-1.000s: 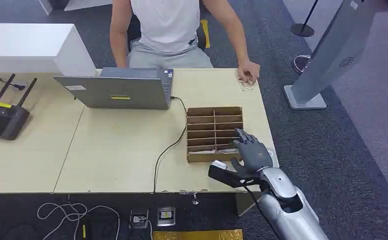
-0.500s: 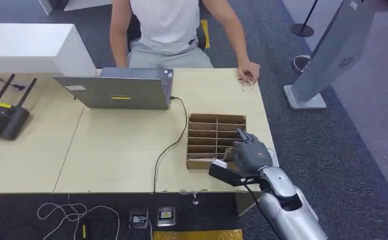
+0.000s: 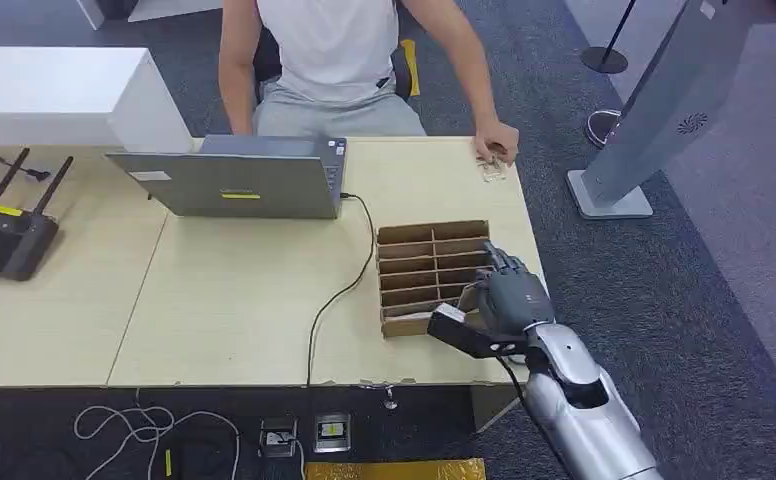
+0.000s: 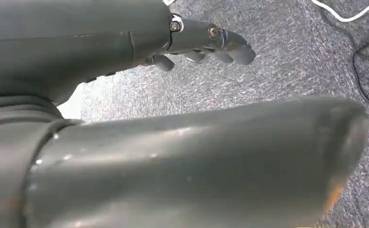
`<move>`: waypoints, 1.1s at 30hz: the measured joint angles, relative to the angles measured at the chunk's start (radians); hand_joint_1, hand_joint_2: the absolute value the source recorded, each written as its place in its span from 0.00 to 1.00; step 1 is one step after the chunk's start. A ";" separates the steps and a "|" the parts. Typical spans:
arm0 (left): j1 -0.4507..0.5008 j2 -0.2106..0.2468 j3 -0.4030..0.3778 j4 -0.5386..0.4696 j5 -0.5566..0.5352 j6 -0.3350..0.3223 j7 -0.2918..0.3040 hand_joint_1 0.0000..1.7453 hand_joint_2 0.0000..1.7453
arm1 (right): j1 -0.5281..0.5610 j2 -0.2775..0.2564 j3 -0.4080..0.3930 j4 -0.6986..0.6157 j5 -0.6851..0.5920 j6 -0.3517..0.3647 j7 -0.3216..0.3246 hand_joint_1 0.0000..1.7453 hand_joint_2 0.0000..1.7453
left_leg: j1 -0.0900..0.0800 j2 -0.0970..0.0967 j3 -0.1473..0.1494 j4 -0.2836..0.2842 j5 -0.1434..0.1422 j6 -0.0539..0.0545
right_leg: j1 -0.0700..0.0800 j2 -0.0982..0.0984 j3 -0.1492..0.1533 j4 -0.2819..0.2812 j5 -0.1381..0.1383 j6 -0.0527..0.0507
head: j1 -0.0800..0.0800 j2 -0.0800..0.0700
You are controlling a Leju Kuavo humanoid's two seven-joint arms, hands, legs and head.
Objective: Pass the card to the sensor for recognition and then transmit it.
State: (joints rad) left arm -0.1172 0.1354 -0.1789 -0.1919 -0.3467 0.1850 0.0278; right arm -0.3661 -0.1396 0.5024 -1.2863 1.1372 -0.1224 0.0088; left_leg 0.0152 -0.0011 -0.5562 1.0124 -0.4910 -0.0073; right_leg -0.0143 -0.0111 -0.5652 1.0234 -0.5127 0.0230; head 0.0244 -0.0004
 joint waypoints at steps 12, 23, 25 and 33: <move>-0.024 -0.009 0.000 0.000 -0.031 -0.011 0.000 0.00 0.00 | -0.158 0.002 -0.085 -0.030 -0.003 -0.010 -0.027 1.00 1.00 | 0.000 0.000 0.001 0.000 0.001 0.000 | 0.000 0.000 0.000 0.000 0.001 0.000 | 0.000 0.000; -0.033 -0.016 -0.003 0.000 -0.062 -0.019 0.002 0.00 0.00 | -0.287 0.002 -0.162 -0.115 0.015 0.011 -0.054 1.00 1.00 | 0.000 0.000 0.000 0.000 0.001 0.000 | 0.000 0.001 0.000 0.000 0.001 0.000 | 0.000 0.000; -0.036 -0.017 -0.003 0.000 -0.070 -0.022 0.004 0.00 0.00 | -0.318 0.002 -0.168 -0.123 0.024 0.018 -0.061 1.00 1.00 | 0.000 0.000 0.001 0.000 0.001 0.000 | 0.000 0.001 0.000 0.000 0.001 0.000 | 0.000 0.000; -0.062 -0.019 -0.013 0.000 -0.103 -0.050 0.014 0.00 0.00 | -0.462 0.018 -0.165 -0.016 0.053 -0.068 -0.155 1.00 1.00 | 0.000 0.000 -0.001 0.000 0.001 0.000 | 0.000 0.000 0.000 0.001 0.001 0.000 | 0.000 0.000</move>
State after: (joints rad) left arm -0.1790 0.1160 -0.1919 -0.1919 -0.4502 0.1354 0.0423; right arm -0.8278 -0.1217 0.3376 -1.3022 1.1906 -0.1901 -0.1458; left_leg 0.0152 -0.0011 -0.5571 1.0127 -0.4903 -0.0073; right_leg -0.0143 -0.0111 -0.5652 1.0244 -0.5117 0.0230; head 0.0240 -0.0004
